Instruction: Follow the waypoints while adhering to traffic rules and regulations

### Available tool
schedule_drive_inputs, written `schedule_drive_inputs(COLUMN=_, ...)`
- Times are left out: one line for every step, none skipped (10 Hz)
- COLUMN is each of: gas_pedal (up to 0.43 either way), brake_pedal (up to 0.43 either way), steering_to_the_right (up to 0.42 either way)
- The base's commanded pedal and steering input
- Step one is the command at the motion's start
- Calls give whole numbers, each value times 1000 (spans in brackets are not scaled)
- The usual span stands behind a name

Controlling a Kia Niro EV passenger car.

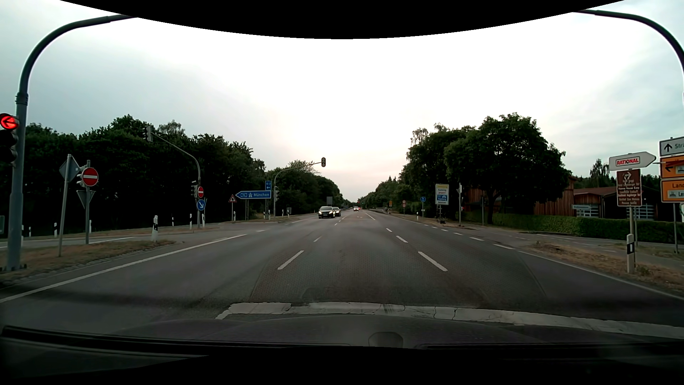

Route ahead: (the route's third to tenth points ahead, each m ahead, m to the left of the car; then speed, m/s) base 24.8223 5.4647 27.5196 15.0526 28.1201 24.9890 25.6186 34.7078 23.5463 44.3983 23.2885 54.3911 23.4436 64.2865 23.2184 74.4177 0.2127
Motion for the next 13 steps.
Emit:
schedule_drive_inputs(gas_pedal=0, brake_pedal=226, steering_to_the_right=-1)
schedule_drive_inputs(gas_pedal=0, brake_pedal=226, steering_to_the_right=-1)
schedule_drive_inputs(gas_pedal=0, brake_pedal=226, steering_to_the_right=-1)
schedule_drive_inputs(gas_pedal=0, brake_pedal=226, steering_to_the_right=-1)
schedule_drive_inputs(gas_pedal=0, brake_pedal=226, steering_to_the_right=-1)
schedule_drive_inputs(gas_pedal=0, brake_pedal=232, steering_to_the_right=-1)
schedule_drive_inputs(gas_pedal=0, brake_pedal=232, steering_to_the_right=-1)
schedule_drive_inputs(gas_pedal=0, brake_pedal=232, steering_to_the_right=-1)
schedule_drive_inputs(gas_pedal=0, brake_pedal=232, steering_to_the_right=-1)
schedule_drive_inputs(gas_pedal=0, brake_pedal=232, steering_to_the_right=-1)
schedule_drive_inputs(gas_pedal=0, brake_pedal=232, steering_to_the_right=-1)
schedule_drive_inputs(gas_pedal=0, brake_pedal=232, steering_to_the_right=-1)
schedule_drive_inputs(gas_pedal=0, brake_pedal=232, steering_to_the_right=-1)
